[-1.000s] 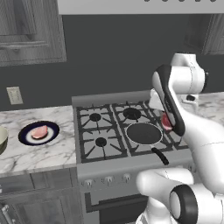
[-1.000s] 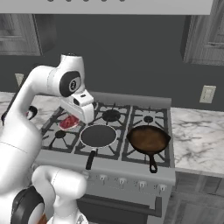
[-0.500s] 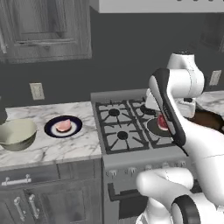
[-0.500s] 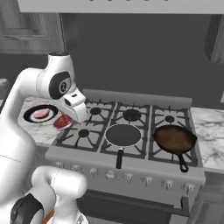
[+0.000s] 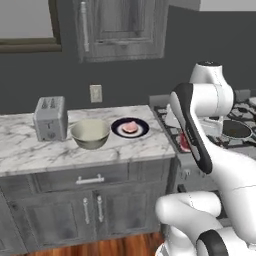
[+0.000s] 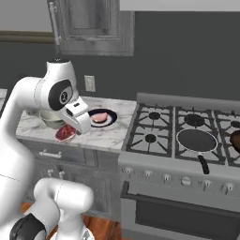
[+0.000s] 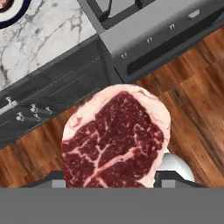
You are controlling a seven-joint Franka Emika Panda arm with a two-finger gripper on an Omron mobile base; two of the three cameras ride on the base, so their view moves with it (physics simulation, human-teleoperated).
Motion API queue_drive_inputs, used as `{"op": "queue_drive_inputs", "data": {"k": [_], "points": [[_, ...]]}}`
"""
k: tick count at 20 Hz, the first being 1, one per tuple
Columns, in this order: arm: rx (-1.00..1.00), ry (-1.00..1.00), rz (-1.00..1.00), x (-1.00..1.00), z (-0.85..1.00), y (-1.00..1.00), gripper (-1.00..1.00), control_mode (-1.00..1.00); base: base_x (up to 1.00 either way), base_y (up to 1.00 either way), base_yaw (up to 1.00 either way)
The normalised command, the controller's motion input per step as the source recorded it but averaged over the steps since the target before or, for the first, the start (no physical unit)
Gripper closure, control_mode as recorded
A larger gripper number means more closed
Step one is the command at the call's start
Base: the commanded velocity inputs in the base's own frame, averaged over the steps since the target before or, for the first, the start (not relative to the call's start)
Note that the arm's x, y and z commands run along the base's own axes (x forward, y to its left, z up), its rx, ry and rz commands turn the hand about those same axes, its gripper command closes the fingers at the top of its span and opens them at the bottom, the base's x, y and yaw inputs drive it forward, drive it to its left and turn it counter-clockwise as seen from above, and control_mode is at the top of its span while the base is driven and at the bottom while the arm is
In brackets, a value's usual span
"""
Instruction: Place one of the steaks on the plate and the other in the bowl. Then place the bowl in the fridge.
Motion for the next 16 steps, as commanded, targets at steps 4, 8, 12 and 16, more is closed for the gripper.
{"op": "queue_drive_inputs", "data": {"k": [4, 8, 12, 16], "points": [[0.0, 0.0, 0.0, 0.0, 0.0, 0.0, 1.0, 1.0, 0.08, 1.0, 0.0], [0.0, 0.0, 0.0, 0.0, 0.0, 0.0, 1.0, 1.0, 0.22, 0.94, 0.0], [0.0, 0.0, 0.0, 0.0, 0.0, 0.0, 1.0, 1.0, 0.54, 0.03, 0.0], [0.0, 0.0, 0.0, 0.0, 0.0, 0.0, 1.0, 1.0, 0.44, -0.43, 0.0]]}}
